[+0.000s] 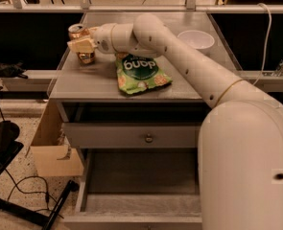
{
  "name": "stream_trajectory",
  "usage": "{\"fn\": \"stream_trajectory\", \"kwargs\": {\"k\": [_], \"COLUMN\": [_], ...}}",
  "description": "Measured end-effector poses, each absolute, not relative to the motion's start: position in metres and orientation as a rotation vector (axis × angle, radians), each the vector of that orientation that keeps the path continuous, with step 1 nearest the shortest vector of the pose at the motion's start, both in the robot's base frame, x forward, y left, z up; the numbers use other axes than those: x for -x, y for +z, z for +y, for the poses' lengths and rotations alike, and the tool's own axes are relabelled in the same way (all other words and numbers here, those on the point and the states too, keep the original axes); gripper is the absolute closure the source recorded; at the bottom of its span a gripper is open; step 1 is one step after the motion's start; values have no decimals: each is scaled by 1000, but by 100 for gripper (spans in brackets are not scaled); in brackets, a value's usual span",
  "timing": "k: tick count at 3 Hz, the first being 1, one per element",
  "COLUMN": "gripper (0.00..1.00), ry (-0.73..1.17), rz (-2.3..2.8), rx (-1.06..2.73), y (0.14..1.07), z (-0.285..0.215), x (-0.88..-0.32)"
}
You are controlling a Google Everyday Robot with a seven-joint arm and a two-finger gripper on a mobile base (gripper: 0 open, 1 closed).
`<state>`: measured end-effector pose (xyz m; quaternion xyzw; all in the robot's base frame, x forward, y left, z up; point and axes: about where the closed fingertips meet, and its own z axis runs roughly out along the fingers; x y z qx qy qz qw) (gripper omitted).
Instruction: Place orange can into middle drawer
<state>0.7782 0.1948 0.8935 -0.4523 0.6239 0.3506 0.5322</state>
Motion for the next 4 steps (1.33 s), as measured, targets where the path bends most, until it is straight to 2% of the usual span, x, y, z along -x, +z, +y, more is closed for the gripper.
{"fn": "stream_trajectory", "kwargs": {"k": [1,2,3,4], "gripper": [100,100,100,100], "ry": [832,841,883,912], "rz": [1475,1401,1328,1344], "rx": [1094,1096,1094,1098], "y": [917,959,996,977], "z": [170,137,112,100], "x": [-768,-724,-626,-561]}}
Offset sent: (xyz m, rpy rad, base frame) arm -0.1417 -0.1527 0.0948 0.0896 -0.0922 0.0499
